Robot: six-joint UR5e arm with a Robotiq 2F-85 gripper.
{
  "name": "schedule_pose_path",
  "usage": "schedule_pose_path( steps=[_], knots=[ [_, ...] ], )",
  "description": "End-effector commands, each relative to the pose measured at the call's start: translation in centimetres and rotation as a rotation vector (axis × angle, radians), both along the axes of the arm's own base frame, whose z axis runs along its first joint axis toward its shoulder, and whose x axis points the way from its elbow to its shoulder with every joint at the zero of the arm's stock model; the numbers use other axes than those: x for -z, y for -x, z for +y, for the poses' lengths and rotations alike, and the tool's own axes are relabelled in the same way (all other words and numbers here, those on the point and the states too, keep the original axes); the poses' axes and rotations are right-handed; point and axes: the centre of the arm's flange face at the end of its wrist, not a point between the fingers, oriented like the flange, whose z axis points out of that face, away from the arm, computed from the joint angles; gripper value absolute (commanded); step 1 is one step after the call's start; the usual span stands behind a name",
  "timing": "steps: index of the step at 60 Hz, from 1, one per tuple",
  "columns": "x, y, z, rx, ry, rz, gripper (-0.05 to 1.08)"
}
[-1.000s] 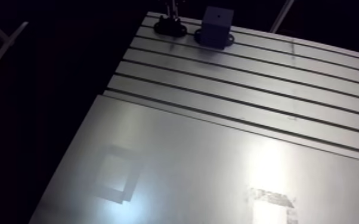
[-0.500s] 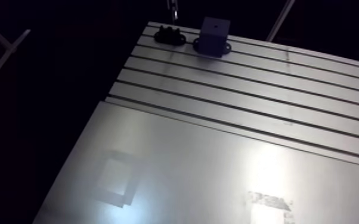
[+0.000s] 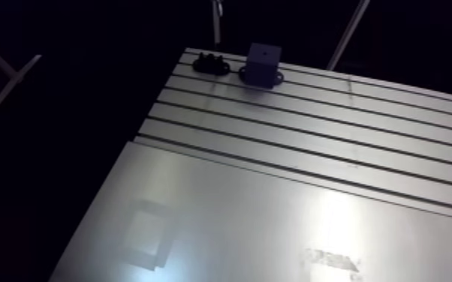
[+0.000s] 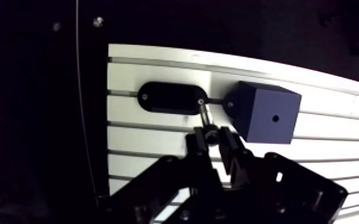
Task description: Pick up the M10 bolt and insert it into the hole until fully seated.
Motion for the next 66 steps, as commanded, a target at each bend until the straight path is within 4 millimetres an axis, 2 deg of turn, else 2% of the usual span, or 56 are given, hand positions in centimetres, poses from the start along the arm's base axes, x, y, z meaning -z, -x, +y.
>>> schedule_pose_path(
  steps=[1,10,15,22,28,39,48,66],
  knots=[
    [-3.2,0.0,1.3,-0.003,-0.012,-0.085,1.06],
    [-5.0,1.1,2.9,-0.02,-0.02,-0.11,1.06],
    [-4.9,1.4,3.7,-0.018,-0.023,-0.154,1.06],
    [-4.4,2.1,5.0,-0.002,-0.021,-0.172,1.06],
    [-3.8,2.8,7.1,0.027,-0.013,-0.185,1.07],
    [-2.9,3.0,8.8,0.053,-0.004,-0.23,1.07],
    [-2.1,3.4,9.9,0.068,-0.005,-0.243,1.07],
    [0.5,4.3,10.6,0.078,-0.011,-0.274,1.08]
  ],
)
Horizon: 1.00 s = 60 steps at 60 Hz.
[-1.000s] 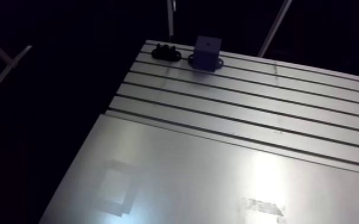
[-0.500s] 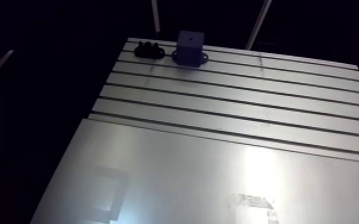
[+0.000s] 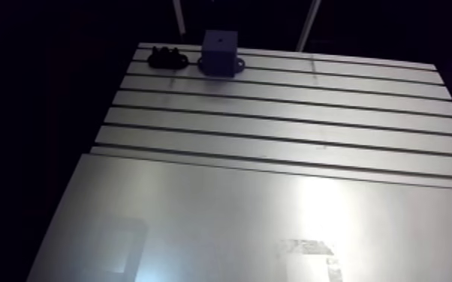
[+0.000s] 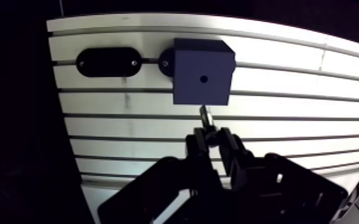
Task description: Pick up the M10 bolt and insert it into the hole until fully seated.
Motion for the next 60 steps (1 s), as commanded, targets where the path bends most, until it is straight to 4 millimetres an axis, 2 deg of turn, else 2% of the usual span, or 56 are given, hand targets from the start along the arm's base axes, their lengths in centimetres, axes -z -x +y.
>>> schedule_pose_path(
  steps=[1,13,18,39,60],
  knots=[
    [1.8,0.5,0.6,0.007,-0.004,-0.024,1.08],
    [2.1,0.6,0.5,0.006,-0.006,-0.026,1.08],
    [3.2,1.0,0.7,0.009,-0.007,-0.04,1.08],
    [4.3,1.5,1.7,0.026,-0.006,-0.056,1.08],
    [5.2,1.4,1.4,0.023,-0.008,-0.071,1.08]
  ],
)
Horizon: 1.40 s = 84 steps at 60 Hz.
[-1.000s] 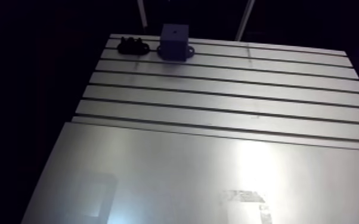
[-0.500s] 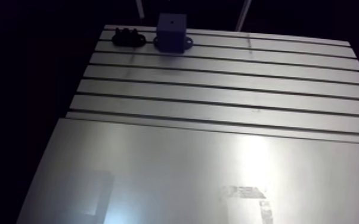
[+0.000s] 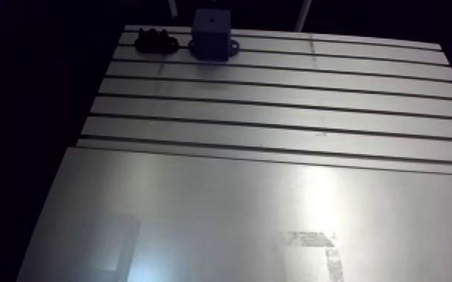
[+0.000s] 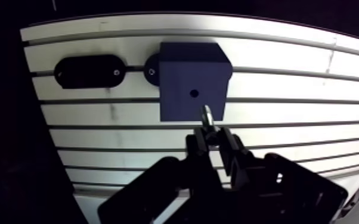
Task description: Pick up the M10 bolt and insert it into the hole until fully seated.
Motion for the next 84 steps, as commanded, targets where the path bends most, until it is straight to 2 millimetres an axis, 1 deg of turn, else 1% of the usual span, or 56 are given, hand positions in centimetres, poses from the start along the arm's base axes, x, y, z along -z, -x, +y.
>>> schedule_pose_path(
  steps=[1,9,14,41,48,84],
  knots=[
    [0.9,0.0,-0.1,0.0,-0.001,-0.015,1.08],
    [1.2,-0.1,-0.2,-0.002,-0.003,-0.02,1.08],
    [1.7,-0.1,-0.3,-0.004,-0.004,-0.027,1.08],
    [2.0,-0.1,-0.4,-0.008,-0.007,-0.023,1.08],
    [2.6,0.0,-0.6,-0.011,-0.007,-0.027,1.08],
    [3.1,0.0,-0.7,-0.013,-0.008,-0.035,1.08]
  ],
)
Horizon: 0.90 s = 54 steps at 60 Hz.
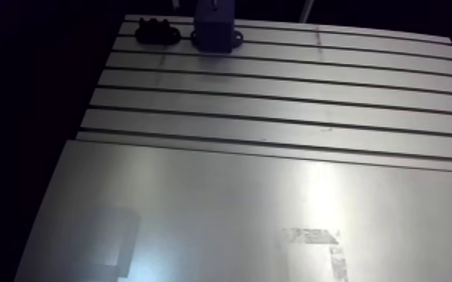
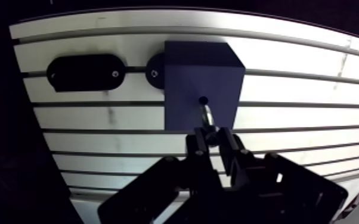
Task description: Pick up the M10 bolt and insert it into the hole until fully seated.
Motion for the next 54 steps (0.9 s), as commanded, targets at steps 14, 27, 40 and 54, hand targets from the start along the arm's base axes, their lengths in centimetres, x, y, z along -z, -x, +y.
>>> schedule_pose_path(
  steps=[14,27,40,54],
  knots=[
    [0.23,0.02,-0.01,0.001,0.0,-0.002,1.08],
    [0.24,0.01,-0.01,0.001,0.0,-0.003,1.07],
    [1.12,0.15,-0.01,-0.001,-0.001,-0.014,1.07],
    [0.99,0.59,0.07,-0.001,0.002,0.017,1.07]
  ],
)
